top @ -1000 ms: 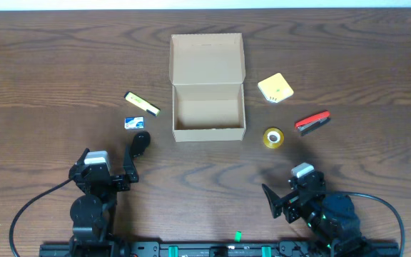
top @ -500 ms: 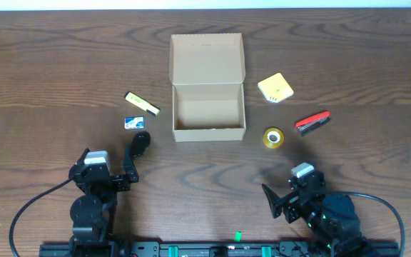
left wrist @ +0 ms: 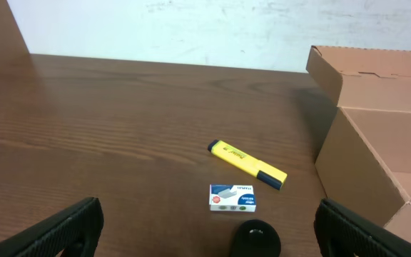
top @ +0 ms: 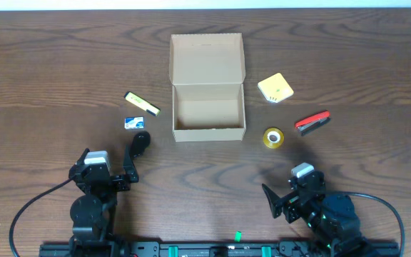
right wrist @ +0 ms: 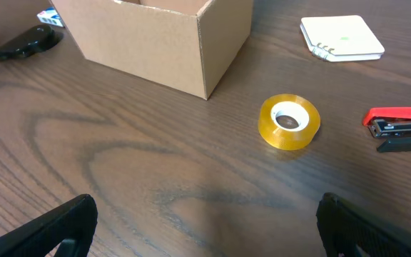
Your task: Pack container
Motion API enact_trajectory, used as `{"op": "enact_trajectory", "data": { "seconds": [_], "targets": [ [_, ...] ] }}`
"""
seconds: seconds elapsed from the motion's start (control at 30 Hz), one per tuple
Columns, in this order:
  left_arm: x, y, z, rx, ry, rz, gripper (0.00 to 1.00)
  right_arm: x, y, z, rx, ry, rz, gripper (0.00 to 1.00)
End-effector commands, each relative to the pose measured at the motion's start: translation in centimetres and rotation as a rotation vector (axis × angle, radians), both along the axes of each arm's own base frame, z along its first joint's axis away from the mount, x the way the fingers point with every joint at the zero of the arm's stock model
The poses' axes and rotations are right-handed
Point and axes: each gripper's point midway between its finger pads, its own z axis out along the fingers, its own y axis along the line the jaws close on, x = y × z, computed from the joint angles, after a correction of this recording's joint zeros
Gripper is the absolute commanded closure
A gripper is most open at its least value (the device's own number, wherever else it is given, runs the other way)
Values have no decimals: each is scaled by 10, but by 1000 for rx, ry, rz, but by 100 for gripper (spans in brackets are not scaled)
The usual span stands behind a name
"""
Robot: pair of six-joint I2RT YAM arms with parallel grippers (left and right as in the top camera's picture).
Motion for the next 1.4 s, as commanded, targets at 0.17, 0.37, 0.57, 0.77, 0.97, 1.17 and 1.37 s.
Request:
{"op": "enact_trajectory", "data": {
  "seconds": [0.17,0.37,0.57,0.77,0.97,1.17,1.37],
  "targets": [
    [0,1,-15,-5,30,7,5,-2,2,-2,1,0,14,1],
    [0,2,-15,-5,30,8,5,-2,2,-2,1,0,14,1],
    [0,2,-15,-5,30,8,5,-1,3,-1,4,-4,14,1],
    [0,1,-15,-5,30,7,4,4,5,10,200,59,-93,1],
    [0,2,-15,-5,30,8,4,1,14,16,567,283,-253,1],
    [0,2,-15,-5,30,8,5,3,19,27,678,310,-261,1],
    [0,2,-15,-5,31,8,5,7,27,52,627,173,-144,1]
  ]
}}
